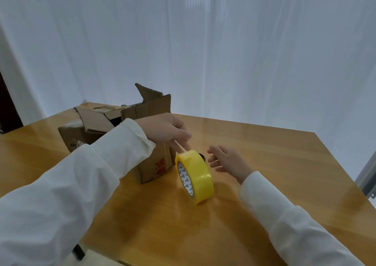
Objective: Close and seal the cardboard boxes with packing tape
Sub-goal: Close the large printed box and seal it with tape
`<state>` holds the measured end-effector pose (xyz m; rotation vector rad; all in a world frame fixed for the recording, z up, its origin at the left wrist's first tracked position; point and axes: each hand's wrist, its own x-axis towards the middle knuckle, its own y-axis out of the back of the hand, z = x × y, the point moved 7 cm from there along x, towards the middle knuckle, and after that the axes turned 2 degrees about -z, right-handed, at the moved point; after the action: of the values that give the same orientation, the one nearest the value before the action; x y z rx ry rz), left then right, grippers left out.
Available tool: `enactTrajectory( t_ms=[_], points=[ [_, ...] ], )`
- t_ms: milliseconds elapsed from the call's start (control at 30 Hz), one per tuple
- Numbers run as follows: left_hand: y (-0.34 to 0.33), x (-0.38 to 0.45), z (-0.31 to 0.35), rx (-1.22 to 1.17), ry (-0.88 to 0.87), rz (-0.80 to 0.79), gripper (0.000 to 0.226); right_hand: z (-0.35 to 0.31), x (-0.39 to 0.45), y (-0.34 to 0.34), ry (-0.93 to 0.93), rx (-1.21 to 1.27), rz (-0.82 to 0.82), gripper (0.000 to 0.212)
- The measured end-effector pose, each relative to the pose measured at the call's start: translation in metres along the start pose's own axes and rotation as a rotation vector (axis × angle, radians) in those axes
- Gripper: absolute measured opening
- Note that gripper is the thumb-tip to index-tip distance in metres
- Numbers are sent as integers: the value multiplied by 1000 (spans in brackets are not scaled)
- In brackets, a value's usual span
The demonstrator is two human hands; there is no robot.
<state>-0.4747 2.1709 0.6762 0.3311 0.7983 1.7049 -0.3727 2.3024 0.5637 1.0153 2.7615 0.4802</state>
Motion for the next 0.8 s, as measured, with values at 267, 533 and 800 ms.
enactTrajectory(
  t_ms=[267,533,800],
  points=[
    [13,-24,18,364,-137,117,15,-10,53,-24,-72,-762,31,31],
    [19,-31,13,341,-164,108,16,-9,60,-43,-107,-1030,30,29],
    [21,-27,4,189,-191,160,11,-1,32,26,-49,-798,26,12]
  ],
)
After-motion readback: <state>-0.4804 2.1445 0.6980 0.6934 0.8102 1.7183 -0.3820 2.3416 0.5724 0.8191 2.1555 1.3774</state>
